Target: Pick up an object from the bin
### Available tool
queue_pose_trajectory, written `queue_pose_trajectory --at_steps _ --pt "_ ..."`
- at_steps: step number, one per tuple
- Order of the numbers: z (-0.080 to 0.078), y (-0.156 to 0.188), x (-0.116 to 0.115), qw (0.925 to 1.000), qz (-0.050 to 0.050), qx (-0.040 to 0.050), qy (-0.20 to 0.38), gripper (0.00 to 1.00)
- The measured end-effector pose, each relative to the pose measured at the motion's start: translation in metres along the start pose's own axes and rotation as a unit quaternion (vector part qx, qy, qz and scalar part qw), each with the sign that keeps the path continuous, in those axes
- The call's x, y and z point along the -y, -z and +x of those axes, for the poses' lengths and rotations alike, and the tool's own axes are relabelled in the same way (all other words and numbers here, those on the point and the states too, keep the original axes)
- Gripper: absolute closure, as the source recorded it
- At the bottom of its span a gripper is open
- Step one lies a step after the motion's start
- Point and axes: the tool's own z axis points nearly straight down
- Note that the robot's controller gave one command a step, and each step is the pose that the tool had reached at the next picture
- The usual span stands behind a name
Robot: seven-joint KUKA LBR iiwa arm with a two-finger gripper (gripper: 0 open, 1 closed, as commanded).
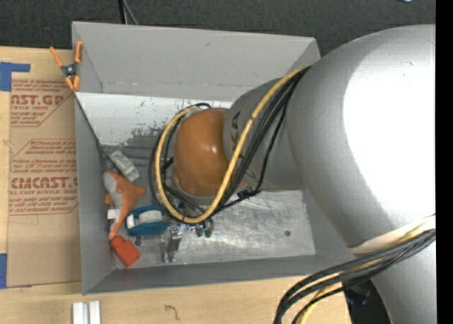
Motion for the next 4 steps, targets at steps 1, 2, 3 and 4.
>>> queue_pose_trajectory --at_steps 1,2,3,4 --pt "0.022 0.002 -0.009 0.9984 -0.001 0.0028 -0.057 1.00" --pt "0.022 0.002 -0.009 0.9984 -0.001 0.0027 -0.057 1.00" --pt "0.024 0.006 -0.009 0.9984 0.000 -0.0023 -0.057 1.00" --pt "0.028 0.024 -0.008 0.9983 0.003 -0.0113 -0.056 1.00"
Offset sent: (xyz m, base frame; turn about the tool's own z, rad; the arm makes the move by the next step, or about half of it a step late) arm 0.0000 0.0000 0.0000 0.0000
